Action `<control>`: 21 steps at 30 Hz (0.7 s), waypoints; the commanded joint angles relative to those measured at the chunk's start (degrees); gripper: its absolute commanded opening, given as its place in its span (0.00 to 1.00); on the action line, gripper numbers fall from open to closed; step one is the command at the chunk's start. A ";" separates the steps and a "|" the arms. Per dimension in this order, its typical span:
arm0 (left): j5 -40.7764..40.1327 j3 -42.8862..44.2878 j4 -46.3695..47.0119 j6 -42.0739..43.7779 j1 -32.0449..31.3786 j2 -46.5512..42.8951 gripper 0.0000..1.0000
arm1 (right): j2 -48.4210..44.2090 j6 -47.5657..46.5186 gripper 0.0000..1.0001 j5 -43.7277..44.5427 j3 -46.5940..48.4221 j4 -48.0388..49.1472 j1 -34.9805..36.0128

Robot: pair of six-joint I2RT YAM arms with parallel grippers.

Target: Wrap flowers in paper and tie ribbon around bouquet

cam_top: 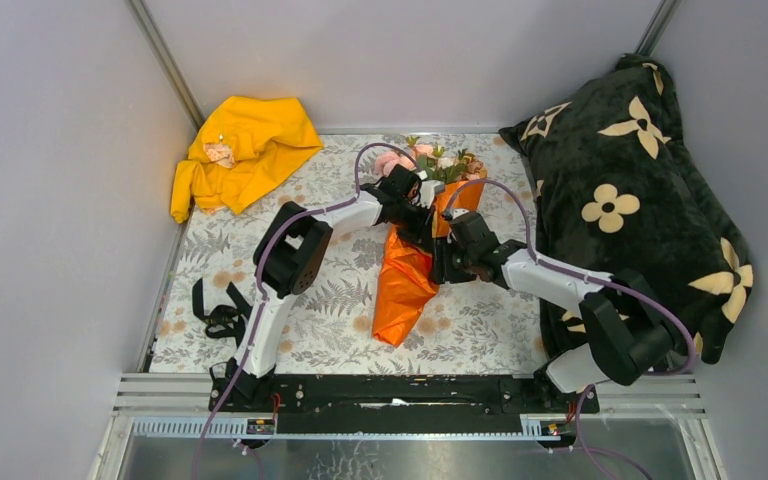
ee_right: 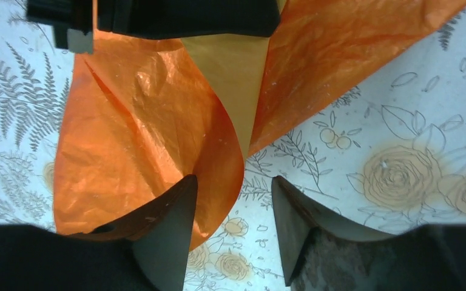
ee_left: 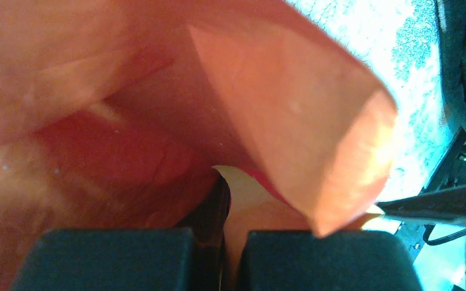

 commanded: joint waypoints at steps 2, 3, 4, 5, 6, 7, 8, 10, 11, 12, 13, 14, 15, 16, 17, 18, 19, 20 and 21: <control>-3.50 0.83 0.13 1.90 -0.01 -0.79 0.08 | 4.17 -1.56 0.35 -2.42 3.17 5.41 0.41; -3.50 0.92 -0.14 2.11 -0.02 -1.00 0.10 | 4.66 -0.96 0.24 -1.52 3.15 5.42 0.43; -3.50 1.35 -0.85 2.44 0.02 -1.28 0.13 | 4.90 -0.11 0.14 -0.35 3.02 5.13 0.41; -3.53 2.03 -1.87 3.02 0.01 -1.79 0.18 | 4.96 0.82 0.06 1.65 2.75 4.49 0.35; -3.38 2.90 -3.09 3.77 0.01 -2.49 0.27 | 4.82 1.56 0.00 3.30 2.11 4.20 0.37; -3.30 3.73 -4.13 4.68 0.05 -3.63 0.35 | 4.54 2.39 0.00 4.34 1.30 4.25 0.29; -3.32 4.43 -4.83 5.86 0.01 -5.58 0.45 | 4.27 3.14 0.00 4.49 0.30 4.74 0.12; -3.19 4.80 -5.92 8.15 0.01 -9.30 0.62 | 4.01 4.11 0.00 4.51 -1.08 6.00 -0.05; -3.03 4.77 -6.52 9.35 -0.04 -11.14 0.68 | 4.13 4.44 0.00 4.51 -1.40 6.27 -0.15; -3.00 4.64 -7.40 10.52 -0.06 -13.14 0.72 | 4.18 4.80 0.00 5.16 -1.62 6.48 -0.26; -2.77 4.23 -8.17 11.91 -0.08 -15.00 0.76 | 4.14 5.12 0.00 5.75 -1.93 6.76 -0.38; -2.54 3.45 -9.03 13.84 -0.08 -17.21 0.78 | 4.06 5.49 0.00 5.77 -2.19 7.28 -0.53; -2.37 1.96 -9.63 15.45 -0.20 -19.48 0.78 | 3.97 5.77 0.00 5.54 -2.55 7.57 -0.65; -2.60 -0.08 -9.98 17.24 -0.36 -21.60 0.79 | 3.93 6.02 0.00 5.22 -2.76 7.69 -0.77; -3.14 -2.54 -10.07 18.74 -0.67 -23.90 0.79 | 4.04 6.21 0.00 5.14 -2.82 7.71 -0.95; -3.91 -5.50 -10.08 20.62 -1.20 -25.98 0.78 | 4.15 6.47 0.00 4.99 -2.95 7.72 -1.10; -4.70 -8.38 -10.01 22.54 -2.00 -27.76 0.74 | 4.30 6.68 0.00 4.96 -3.07 9.21 -1.33; -5.87 -11.46 -10.03 24.32 -3.01 -29.27 0.69 | 4.35 6.97 0.00 4.95 -3.29 9.93 -1.57; -6.87 -14.49 -9.87 25.67 -4.07 -30.32 0.62 | 4.31 7.39 0.00 3.70 -3.61 10.68 -1.87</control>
